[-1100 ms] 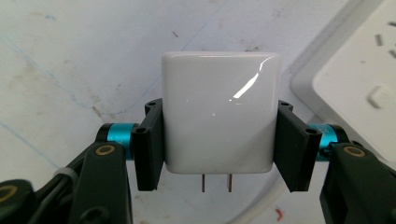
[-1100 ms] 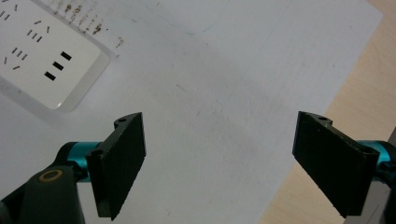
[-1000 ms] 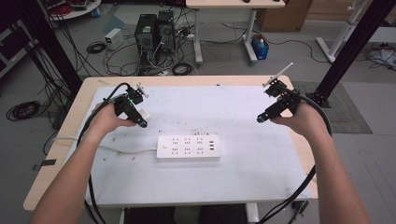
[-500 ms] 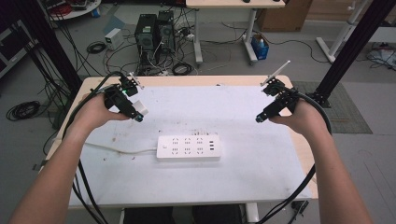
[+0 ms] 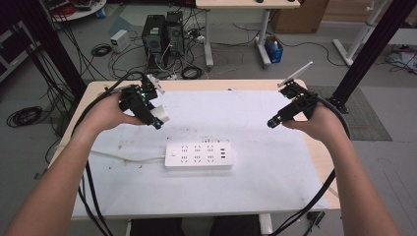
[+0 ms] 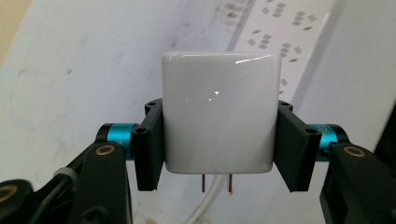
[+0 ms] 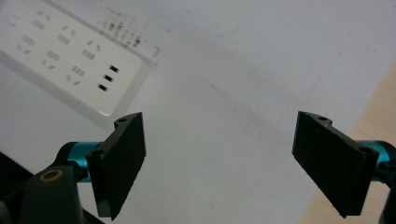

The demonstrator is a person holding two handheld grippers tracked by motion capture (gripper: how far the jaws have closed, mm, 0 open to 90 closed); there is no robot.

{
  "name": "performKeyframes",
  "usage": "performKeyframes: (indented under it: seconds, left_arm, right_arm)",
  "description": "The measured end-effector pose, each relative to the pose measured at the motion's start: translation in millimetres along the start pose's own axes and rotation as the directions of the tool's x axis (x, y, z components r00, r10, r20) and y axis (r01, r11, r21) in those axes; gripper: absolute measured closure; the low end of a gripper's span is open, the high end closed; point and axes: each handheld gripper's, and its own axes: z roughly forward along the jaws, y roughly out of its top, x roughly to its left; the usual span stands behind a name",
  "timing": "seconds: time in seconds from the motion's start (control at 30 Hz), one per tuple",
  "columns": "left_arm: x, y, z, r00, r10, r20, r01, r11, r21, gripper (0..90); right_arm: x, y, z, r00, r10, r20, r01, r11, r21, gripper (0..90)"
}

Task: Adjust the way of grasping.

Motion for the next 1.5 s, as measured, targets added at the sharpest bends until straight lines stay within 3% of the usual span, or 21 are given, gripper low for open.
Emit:
performKeyframes:
  seconds: [0.1,0.2,0.3,0.4,0.47,0.57,0.7,0.73,0.77,0.83,0.87,0.93,0.97,1.1,1.17,1.23,1.37,1.4,1.5]
  left_arm:
    - [-8.7,11.7,1.0,0.9967,0.073,0.036,-0.071,0.9966,-0.043,42.6]
    - [-17.4,23.6,2.9,0.9876,0.15,0.046,-0.147,0.9866,-0.072,42.6]
    - [-26.0,34.8,4.4,0.9744,0.221,0.04,-0.216,0.9707,-0.105,42.6]
    - [-35.3,44.2,5.4,0.9567,0.288,0.04,-0.281,0.95,-0.137,42.6]
    - [-40.3,50.0,5.9,0.949,0.313,0.04,-0.304,0.9408,-0.151,42.6]
    - [-45.4,58.5,6.4,0.9456,0.323,0.041,-0.312,0.9348,-0.171,42.6]
    - [-52.6,70.9,10.4,0.9396,0.339,0.048,-0.323,0.9241,-0.204,42.6]
    - [-53.8,72.9,11.1,0.94,0.338,0.046,-0.322,0.9235,-0.209,42.6]
    - [-54.7,74.9,12.1,0.9406,0.336,0.047,-0.319,0.9224,-0.218,42.6]
    - [-56.8,79.6,14.2,0.9393,0.341,0.041,-0.322,0.9166,-0.237,42.6]
    - [-56.8,79.6,14.2,0.9393,0.341,0.041,-0.322,0.9166,-0.237,42.6]
    - [-59.5,84.7,16.6,0.9411,0.336,0.039,-0.314,0.9107,-0.268,42.6]
    - [-60.7,86.4,17.6,0.9395,0.341,0.032,-0.319,0.9057,-0.279,42.6]
    - [-67.3,93.4,22.2,0.9321,0.361,0.032,-0.336,0.8954,-0.291,42.6]
    - [-69.8,96.0,24.3,0.9318,0.363,0.017,-0.342,0.8931,-0.292,42.6]
    - [-71.5,98.7,26.3,0.9313,0.364,0.016,-0.343,0.8921,-0.294,42.6]
    - [-75.5,103.2,28.5,0.9307,0.366,-0.014,-0.353,0.886,-0.301,42.6]
    - [-76.5,103.9,29.0,0.9324,0.361,-0.011,-0.347,0.8871,-0.304,42.6]
    - [-78.3,104.9,29.7,0.928,0.372,-0.023,-0.36,0.8798,-0.31,42.6]
  right_arm:
    - [2.6,1.1,-2.7,0.9964,0.037,-0.076,-0.038,0.999,-0.016,17.0]
    - [6.2,2.8,-3.2,0.9867,0.063,-0.15,-0.068,0.997,-0.03,17.0]
    - [11.5,5.4,-3.5,0.9626,0.096,-0.253,-0.114,0.992,-0.055,17.0]
    - [16.7,8.2,-4.1,0.9302,0.123,-0.346,-0.164,0.982,-0.093,17.1]
    - [19.8,10.0,-3.4,0.9071,0.14,-0.397,-0.195,0.975,-0.103,17.1]
    - [24.6,12.7,-1.3,0.8739,0.162,-0.458,-0.237,0.965,-0.111,17.1]
    - [33.4,16.5,3.9,0.8339,0.169,-0.526,-0.259,0.96,-0.103,17.2]
    - [37.4,18.2,6.2,0.8217,0.173,-0.543,-0.265,0.96,-0.095,17.3]
    - [39.3,19.1,7.5,0.8153,0.175,-0.552,-0.268,0.959,-0.092,17.6]
    - [43.2,21.1,9.9,0.805,0.17,-0.568,-0.267,0.959,-0.091,17.7]
    - [43.2,21.1,9.9,0.805,0.17,-0.568,-0.267,0.959,-0.091,17.7]
    - [48.5,24.7,12.8,0.7925,0.177,-0.584,-0.273,0.959,-0.08,17.7]
    - [49.9,25.8,14.2,0.7907,0.173,-0.587,-0.272,0.959,-0.084,17.7]
    - [55.8,30.7,16.4,0.7645,0.177,-0.62,-0.281,0.957,-0.073,18.8]
    - [58.8,32.6,17.0,0.7515,0.173,-0.637,-0.281,0.957,-0.071,25.7]
    - [62.1,34.2,17.9,0.7483,0.174,-0.64,-0.278,0.958,-0.065,27.2]
    - [68.1,36.5,21.4,0.7514,0.183,-0.634,-0.276,0.96,-0.051,34.6]
    - [68.9,36.8,22.2,0.7487,0.186,-0.636,-0.278,0.959,-0.047,38.5]
    - [71.5,37.6,24.9,0.7418,0.189,-0.644,-0.282,0.958,-0.044,46.7]
